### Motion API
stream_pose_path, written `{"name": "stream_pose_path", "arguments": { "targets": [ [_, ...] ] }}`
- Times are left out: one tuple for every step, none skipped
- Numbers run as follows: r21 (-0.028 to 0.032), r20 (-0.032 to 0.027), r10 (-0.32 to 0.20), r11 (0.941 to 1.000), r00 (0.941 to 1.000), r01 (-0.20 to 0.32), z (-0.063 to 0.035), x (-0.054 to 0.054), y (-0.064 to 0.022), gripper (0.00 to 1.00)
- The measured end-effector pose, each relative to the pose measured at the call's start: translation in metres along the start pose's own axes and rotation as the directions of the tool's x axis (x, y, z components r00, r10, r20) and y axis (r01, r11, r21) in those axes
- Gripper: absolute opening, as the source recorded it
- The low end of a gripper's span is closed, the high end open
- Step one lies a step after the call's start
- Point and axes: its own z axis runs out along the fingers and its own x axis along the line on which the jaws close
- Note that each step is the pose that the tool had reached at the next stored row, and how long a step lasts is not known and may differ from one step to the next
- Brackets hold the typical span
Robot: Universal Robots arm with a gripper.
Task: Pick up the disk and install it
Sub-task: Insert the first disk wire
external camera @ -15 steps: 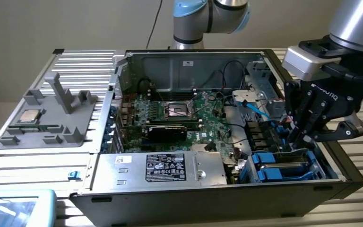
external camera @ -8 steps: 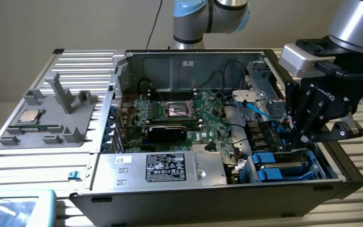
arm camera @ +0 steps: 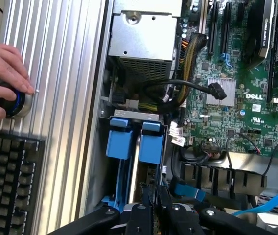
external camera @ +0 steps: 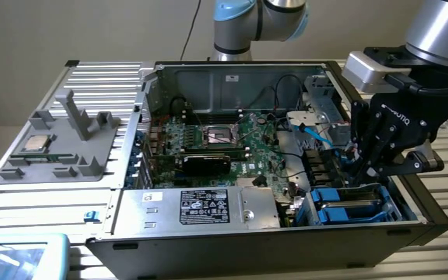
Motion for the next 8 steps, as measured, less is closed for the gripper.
{"name": "stream_pose_path", "arguments": {
  "targets": [
    [-0.0009,-0.0047,0.002,1.0,1.0,-0.002,0.0001,0.0001,-0.0006,0.16],
    [-0.0021,-0.0102,0.003,1.0,0.9999,-0.003,0.0001,0.0001,-0.0014,0.16],
    [-0.0058,-0.0168,0.003,1.0,0.9999,-0.003,0.0001,0.0002,-0.0022,0.16],
    [-0.0102,-0.0215,0.003,0.9999,0.9998,-0.003,0.0002,0.0001,-0.003,0.16],
    [-0.0168,-0.0241,0.003,0.9999,0.9997,-0.003,0.0003,-0.0001,-0.0036,0.16],
    [-0.0264,-0.0258,0.002,0.9996,0.9997,-0.002,0.0005,-0.0002,-0.0041,0.16],
    [-0.0363,-0.0272,0.001,0.9993,0.9996,-0.002,0.0007,-0.0002,-0.0046,0.16],
    [-0.0479,-0.028,-0.001,0.9989,0.9996,-0.001,0.0008,-0.0003,-0.005,0.16]
  ]
}}
